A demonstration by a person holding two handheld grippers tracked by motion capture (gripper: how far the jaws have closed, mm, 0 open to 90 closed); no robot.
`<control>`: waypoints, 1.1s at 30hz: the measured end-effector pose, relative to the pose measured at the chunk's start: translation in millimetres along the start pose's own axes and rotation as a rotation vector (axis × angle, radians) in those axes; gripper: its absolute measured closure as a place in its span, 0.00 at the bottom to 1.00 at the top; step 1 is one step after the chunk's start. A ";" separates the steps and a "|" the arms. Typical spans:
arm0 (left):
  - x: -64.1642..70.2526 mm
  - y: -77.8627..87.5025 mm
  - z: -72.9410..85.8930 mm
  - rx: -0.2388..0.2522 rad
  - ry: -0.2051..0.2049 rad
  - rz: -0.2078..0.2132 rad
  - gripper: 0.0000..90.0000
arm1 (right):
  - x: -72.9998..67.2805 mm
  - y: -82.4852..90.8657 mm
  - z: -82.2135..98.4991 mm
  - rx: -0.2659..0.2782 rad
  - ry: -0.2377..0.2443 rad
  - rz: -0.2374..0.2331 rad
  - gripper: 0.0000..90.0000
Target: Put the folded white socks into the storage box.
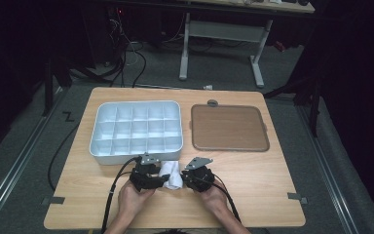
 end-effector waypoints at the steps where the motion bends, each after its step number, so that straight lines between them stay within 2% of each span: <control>1: -0.4 0.0 -0.1 -0.002 0.001 0.001 0.55 | 0.0 -0.2 -0.1 0.000 0.003 0.001 0.89; 10: -6.9 6.0 -2.4 0.002 0.011 -0.012 0.49 | -7.5 -2.6 -1.4 0.001 0.018 -0.010 0.88; 13: -14.1 9.6 -6.3 0.018 0.033 -0.018 0.46 | -12.9 -5.4 -2.9 0.011 0.024 -0.022 0.87; 15: -17.7 12.5 -11.8 0.033 0.067 -0.017 0.44 | -16.4 -7.0 -4.0 0.012 0.034 -0.029 0.87; 19: -12.7 18.3 -21.6 0.048 0.107 0.014 0.40 | -17.7 -6.9 -3.7 0.010 0.043 -0.028 0.84; 23: -0.8 17.3 -26.4 0.046 0.105 0.038 0.36 | -12.4 -0.3 -0.7 0.029 0.024 -0.012 0.80; 25: 2.8 13.4 -27.5 0.046 0.109 0.035 0.34 | -8.3 5.9 0.4 0.046 0.010 0.004 0.79; 33: -2.5 -6.8 -19.0 0.014 0.115 -0.021 0.32 | 20.2 38.4 14.5 0.095 -0.048 0.078 0.76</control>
Point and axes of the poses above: each handheld gripper's, and its own axes: y roughly backward along the jaws, z roughly out of its underside, x roughly to its right, the point moved 9 cm from there along -y, roughly forward along the jaws, and after that the axes turned 9 degrees about -z, right-handed, at the moved point
